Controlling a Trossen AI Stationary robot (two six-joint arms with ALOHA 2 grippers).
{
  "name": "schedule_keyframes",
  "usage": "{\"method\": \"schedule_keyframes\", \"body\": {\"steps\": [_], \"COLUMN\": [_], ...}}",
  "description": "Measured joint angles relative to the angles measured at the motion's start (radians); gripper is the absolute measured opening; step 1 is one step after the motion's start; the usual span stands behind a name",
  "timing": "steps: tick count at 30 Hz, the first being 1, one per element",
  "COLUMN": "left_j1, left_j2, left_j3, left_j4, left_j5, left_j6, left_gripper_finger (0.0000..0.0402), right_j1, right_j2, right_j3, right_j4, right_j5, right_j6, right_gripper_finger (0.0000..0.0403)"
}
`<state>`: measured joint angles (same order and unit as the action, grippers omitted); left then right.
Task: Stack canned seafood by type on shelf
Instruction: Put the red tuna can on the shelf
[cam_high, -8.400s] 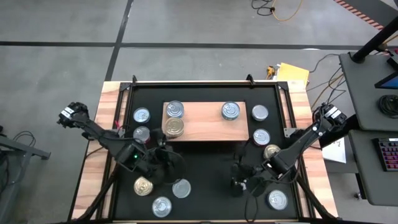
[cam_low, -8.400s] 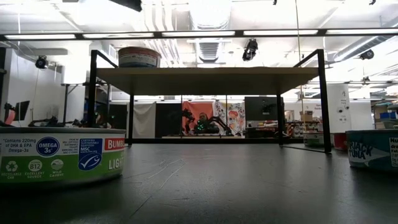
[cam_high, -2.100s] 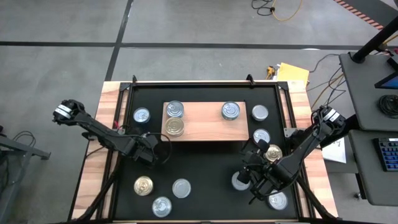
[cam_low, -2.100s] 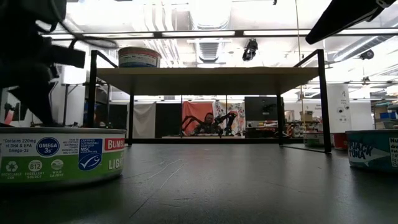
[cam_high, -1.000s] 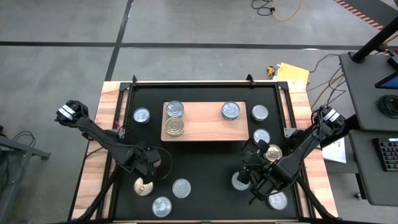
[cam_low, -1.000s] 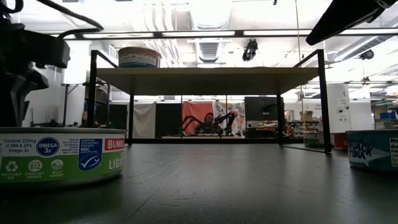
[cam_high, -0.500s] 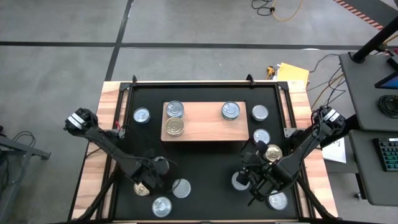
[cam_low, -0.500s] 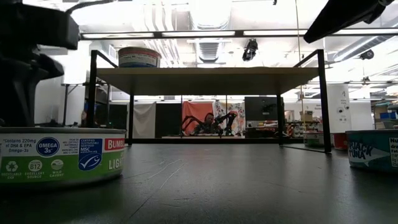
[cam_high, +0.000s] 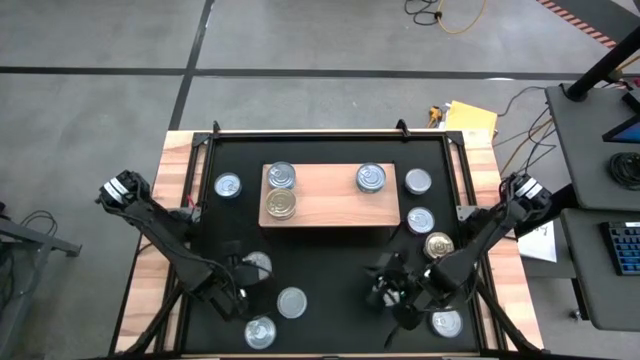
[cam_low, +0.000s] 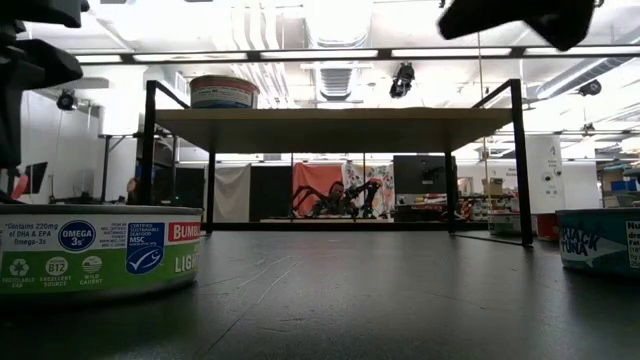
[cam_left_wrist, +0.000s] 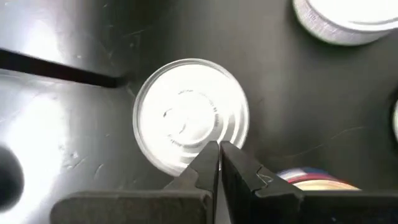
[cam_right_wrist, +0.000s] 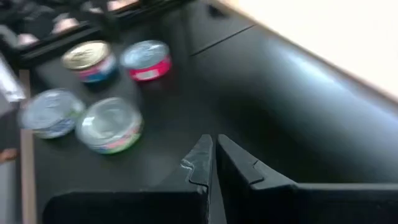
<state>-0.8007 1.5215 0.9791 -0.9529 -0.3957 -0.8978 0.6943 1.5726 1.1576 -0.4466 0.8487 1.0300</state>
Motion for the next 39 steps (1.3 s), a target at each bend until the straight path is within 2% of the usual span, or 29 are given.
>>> {"method": "schedule_keyframes", "body": {"steps": [4,8,14,24,32,39], "left_j1": [-0.018,-0.041,-0.093,-0.109,-0.109,-0.109], "left_j2": [-0.003,-0.003,-0.004,-0.044,-0.126,-0.136], "left_j3": [0.000,0.000,-0.009,-0.096,-0.208,-0.272], "left_j4": [-0.010,-0.010,-0.020,-0.030,0.029,0.099], "left_j5": [-0.013,-0.038,-0.102,-0.120,-0.131,-0.131], "left_j6": [0.010,0.063,0.134,0.138,0.122,0.132], "left_gripper_finger": [0.0000,0.0000,0.0000,0.0000,0.0000,0.0000], "right_j1": [-0.048,-0.092,-0.125,-0.130,-0.150,-0.176], "right_j2": [0.061,0.125,0.184,0.328,0.483,0.601], "right_j3": [0.000,0.000,0.002,0.223,0.454,0.630], "right_j4": [0.199,0.356,0.529,0.515,0.343,0.258], "right_j5": [-0.132,-0.229,-0.255,-0.202,-0.159,-0.143], "right_j6": [-0.063,-0.056,-0.054,-0.073,0.012,0.049], "right_gripper_finger": [0.0013,0.0013,0.0013,0.0013,0.0013,0.0013]}}
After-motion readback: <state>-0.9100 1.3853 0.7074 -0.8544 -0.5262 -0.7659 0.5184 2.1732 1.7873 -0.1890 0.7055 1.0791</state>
